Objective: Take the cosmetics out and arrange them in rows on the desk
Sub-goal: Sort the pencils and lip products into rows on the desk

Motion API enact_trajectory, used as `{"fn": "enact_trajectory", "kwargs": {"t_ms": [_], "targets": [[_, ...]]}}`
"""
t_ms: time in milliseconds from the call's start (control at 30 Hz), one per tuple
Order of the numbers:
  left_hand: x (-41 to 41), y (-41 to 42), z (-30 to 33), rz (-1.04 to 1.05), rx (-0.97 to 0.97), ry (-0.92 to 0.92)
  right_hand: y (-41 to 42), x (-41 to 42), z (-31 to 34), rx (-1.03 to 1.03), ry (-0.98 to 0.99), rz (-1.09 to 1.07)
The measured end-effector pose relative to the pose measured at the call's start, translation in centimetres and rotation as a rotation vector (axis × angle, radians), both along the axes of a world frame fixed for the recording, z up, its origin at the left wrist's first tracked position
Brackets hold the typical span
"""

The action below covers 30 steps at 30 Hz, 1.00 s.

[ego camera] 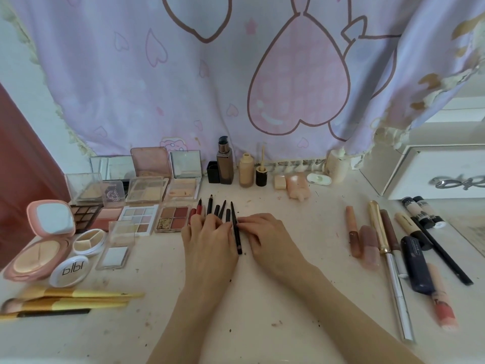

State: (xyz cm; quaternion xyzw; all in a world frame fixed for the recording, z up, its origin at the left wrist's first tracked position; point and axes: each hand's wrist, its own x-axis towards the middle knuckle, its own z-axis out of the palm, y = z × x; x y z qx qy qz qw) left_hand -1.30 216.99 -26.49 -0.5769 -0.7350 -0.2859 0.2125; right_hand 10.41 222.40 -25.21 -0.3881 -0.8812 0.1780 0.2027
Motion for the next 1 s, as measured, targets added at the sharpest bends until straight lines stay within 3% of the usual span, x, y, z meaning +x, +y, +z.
{"fn": "enact_trajectory", "kwargs": {"t_ms": [267, 800, 1000], "targets": [[-0.3, -0.4, -0.5, -0.007, -0.053, -0.054, -0.3, -0.1, -0.2, 0.079, -0.237, 0.079], [-0.6, -0.4, -0.4, 0.018, -0.082, -0.146, -0.4, -0.2, 0.0, 0.103, -0.33, 0.072], [0.1, -0.4, 0.2, -0.121, -0.029, -0.153, -0.5, 1.1, 1.3, -0.112, 0.059, -0.004]]}}
